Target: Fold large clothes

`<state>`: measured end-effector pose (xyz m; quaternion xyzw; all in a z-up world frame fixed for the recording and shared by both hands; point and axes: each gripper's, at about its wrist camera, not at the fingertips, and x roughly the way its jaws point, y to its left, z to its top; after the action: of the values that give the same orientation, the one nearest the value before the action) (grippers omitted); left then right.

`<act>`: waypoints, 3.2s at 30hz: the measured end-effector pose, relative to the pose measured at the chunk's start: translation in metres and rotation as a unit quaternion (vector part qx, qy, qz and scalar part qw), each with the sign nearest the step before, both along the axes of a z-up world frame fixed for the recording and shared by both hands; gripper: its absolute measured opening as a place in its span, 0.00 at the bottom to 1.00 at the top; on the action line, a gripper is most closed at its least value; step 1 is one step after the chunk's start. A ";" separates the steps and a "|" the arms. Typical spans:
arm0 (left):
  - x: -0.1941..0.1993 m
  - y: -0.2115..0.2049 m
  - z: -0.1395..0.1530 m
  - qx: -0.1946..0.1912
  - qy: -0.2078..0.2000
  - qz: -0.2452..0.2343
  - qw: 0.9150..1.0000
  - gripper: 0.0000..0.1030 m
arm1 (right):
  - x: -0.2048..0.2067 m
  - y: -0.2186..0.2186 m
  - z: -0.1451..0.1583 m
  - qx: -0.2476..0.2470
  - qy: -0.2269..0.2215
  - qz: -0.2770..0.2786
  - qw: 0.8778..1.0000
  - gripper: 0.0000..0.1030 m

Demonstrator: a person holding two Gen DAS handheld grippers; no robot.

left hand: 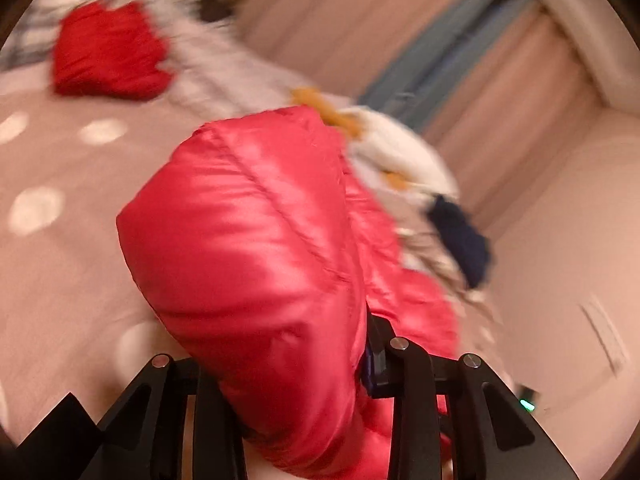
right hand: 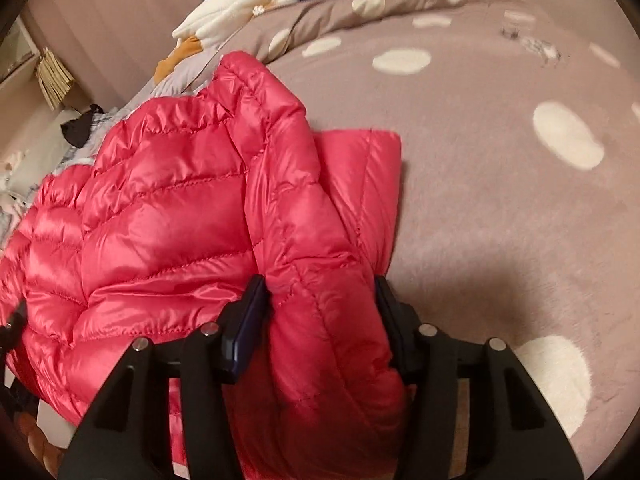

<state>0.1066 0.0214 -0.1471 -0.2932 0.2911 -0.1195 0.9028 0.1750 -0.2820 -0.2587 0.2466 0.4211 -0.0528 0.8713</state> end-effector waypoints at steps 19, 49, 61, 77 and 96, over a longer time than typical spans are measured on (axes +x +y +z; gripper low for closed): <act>0.035 -0.156 -0.027 -0.028 0.028 -0.312 0.949 0.72 | -0.068 -0.064 0.064 0.065 -0.092 -0.091 0.989 0.77; 0.035 -0.132 -0.039 -0.044 0.076 -0.332 0.939 0.72 | -0.043 -0.024 0.076 0.003 -0.065 -0.035 0.997 0.46; 0.105 -0.077 -0.062 0.043 0.087 -0.046 0.994 0.72 | -0.036 -0.042 0.033 -0.038 0.058 -0.055 0.996 0.41; 0.110 -0.094 -0.051 0.095 0.060 -0.070 0.991 0.72 | -0.045 -0.004 0.166 -0.098 -0.182 -0.058 0.977 0.58; 0.105 -0.161 -0.074 0.120 0.035 -0.122 0.985 0.77 | 0.032 -0.051 0.037 -0.145 -0.055 -0.158 0.975 0.67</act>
<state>0.2117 -0.1400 -0.2216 -0.1488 0.3679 -0.1825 0.8995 0.2071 -0.3331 -0.2219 0.1836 0.3159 -0.2369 0.9002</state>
